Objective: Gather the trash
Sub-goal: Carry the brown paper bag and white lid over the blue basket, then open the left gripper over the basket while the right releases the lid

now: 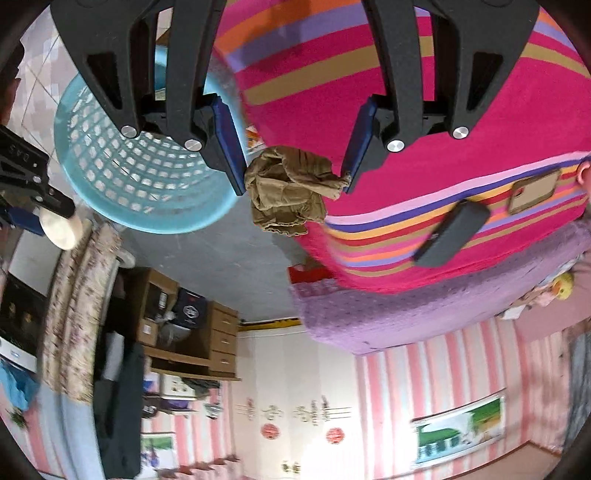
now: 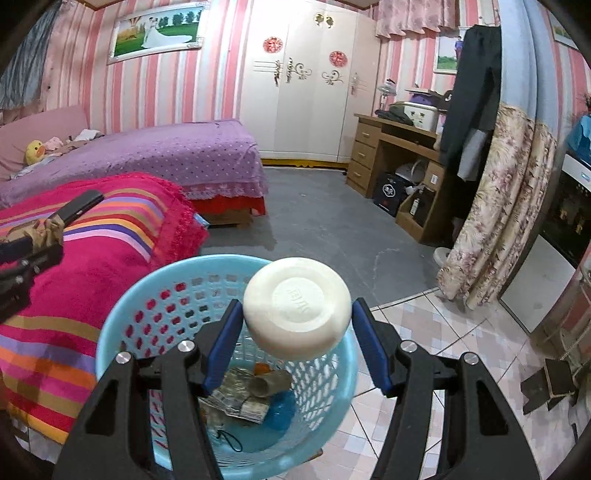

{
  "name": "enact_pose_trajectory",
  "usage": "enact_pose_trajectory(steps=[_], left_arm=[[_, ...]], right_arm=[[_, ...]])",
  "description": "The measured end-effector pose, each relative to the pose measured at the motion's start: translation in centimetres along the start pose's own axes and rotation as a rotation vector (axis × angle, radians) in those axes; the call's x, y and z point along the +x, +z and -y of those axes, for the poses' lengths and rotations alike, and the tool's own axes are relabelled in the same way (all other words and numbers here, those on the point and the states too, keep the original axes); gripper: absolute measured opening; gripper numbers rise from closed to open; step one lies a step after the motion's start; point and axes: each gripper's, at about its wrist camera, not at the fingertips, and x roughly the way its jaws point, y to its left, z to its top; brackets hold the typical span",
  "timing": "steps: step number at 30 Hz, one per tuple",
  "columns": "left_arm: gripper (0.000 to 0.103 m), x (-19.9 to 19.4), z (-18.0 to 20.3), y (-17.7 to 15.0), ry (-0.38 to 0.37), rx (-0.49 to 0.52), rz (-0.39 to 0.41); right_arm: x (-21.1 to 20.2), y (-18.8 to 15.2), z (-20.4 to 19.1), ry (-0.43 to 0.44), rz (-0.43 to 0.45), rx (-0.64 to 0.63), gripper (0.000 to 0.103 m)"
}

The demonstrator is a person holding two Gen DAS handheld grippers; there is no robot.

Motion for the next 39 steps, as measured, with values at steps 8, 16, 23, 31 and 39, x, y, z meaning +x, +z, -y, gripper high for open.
enact_pose_trajectory(steps=[8, 16, 23, 31, 39], left_arm=[[0.051, 2.3, 3.2, 0.2, -0.044, 0.010, -0.020], [0.064, 4.5, 4.4, 0.9, -0.095, 0.010, -0.045], [0.087, 4.6, 2.4, 1.2, -0.064, -0.029, -0.047], [0.093, 2.9, -1.3, 0.9, -0.015, -0.076, -0.042], [0.097, -1.2, -5.4, 0.6, 0.028, -0.095, -0.009]], right_arm=[[1.2, -0.4, 1.2, -0.002, -0.002, 0.043, 0.060], [1.7, -0.7, 1.2, 0.008, 0.000, 0.055, 0.060], [1.8, -0.6, 1.0, 0.010, 0.001, 0.056, 0.060], [2.4, -0.5, 0.2, 0.017, -0.003, 0.068, 0.060], [3.5, -0.2, -1.5, 0.009, -0.025, 0.101, 0.092]])
